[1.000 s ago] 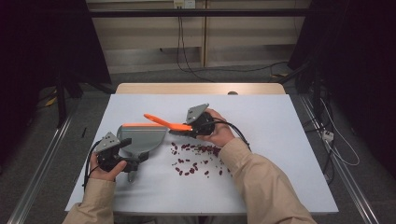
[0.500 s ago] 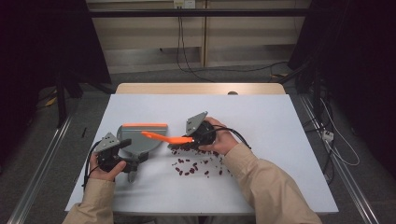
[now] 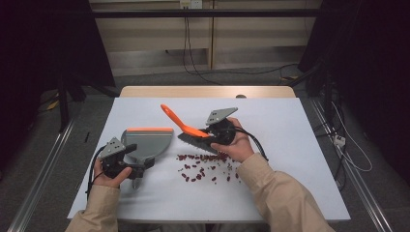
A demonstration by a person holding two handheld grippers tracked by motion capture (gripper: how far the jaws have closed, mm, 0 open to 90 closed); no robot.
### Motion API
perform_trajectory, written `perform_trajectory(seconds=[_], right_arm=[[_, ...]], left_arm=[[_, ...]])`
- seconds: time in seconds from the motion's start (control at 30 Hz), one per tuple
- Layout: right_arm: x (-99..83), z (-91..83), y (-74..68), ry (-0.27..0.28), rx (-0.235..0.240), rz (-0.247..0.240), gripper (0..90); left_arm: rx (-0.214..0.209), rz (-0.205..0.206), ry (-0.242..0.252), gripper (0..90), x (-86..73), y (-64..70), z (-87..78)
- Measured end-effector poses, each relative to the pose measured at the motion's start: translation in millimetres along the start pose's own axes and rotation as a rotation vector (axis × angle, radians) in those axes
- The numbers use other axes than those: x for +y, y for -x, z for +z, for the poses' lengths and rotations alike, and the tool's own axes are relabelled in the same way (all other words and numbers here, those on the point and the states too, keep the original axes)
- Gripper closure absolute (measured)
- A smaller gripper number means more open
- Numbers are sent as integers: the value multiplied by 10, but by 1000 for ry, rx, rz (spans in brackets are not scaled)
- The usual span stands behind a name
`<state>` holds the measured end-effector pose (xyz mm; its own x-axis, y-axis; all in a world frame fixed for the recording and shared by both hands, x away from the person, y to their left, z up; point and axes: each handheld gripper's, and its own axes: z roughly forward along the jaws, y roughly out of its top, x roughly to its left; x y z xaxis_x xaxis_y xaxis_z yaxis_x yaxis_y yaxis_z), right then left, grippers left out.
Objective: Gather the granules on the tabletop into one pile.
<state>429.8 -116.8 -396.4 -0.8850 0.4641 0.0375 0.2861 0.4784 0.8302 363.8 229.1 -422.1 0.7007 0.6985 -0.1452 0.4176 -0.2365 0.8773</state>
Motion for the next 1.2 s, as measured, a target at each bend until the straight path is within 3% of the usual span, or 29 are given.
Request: perform_trajectory(seconds=[0.17,0.27,0.4,0.6,0.9,1.2], right_arm=[[-41,-47,-30,28,-35,163,710],[-63,-82,-69,43,-54,222,710],[-106,-99,-95,61,-65,306,710],[-168,-87,-180,118,-62,491,710],[-149,26,-430,102,-33,508,710],[-166,135,-552,74,-25,536,710]], left_arm=[[-6,2,-1,53,1,20,8],[-7,1,3,53,0,16,14],[-8,0,1,54,5,21,14],[-6,3,-2,53,1,22,15],[-6,7,0,53,5,29,14],[-2,10,5,53,6,23,8]])
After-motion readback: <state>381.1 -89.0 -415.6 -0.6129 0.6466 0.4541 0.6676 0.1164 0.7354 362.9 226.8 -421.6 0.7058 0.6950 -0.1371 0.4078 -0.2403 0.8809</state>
